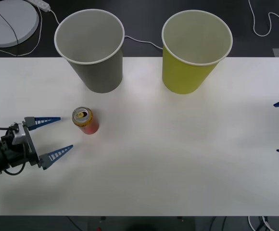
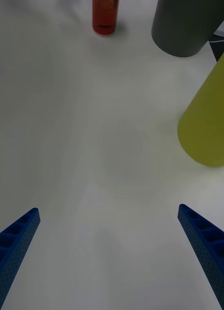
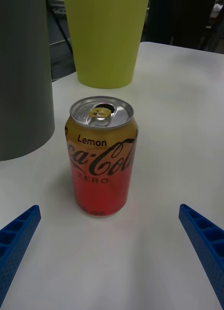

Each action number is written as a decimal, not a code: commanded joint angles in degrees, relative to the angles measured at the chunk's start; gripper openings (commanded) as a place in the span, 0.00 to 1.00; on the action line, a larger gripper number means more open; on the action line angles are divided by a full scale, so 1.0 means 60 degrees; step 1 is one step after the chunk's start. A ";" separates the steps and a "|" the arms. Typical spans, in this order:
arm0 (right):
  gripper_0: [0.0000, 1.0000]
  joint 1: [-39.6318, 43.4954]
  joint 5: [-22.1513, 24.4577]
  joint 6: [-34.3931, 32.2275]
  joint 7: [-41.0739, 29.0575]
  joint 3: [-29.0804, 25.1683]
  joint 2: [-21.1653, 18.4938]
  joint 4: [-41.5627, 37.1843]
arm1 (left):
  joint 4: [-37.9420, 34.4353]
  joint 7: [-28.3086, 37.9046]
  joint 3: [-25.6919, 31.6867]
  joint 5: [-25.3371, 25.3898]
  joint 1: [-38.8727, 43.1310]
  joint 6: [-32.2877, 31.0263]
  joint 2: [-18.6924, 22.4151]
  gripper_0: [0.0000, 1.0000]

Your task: Put the can into the green bin and the plastic bottle into the gray bin

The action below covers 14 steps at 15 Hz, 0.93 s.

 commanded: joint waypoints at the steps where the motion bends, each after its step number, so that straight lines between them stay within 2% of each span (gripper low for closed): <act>1: 1.00 0.0000 0.0000 0.0000 -0.0001 0.0000 0.0000 0.0000 | -0.0002 -0.0054 0.0000 0.0028 -0.0013 0.0364 -0.0374 1.00; 14: 1.00 0.0000 0.0000 0.0000 -0.0001 0.0000 0.0000 0.0000 | -0.0002 -0.0157 0.0000 -0.0309 -0.0511 0.1360 -0.1693 1.00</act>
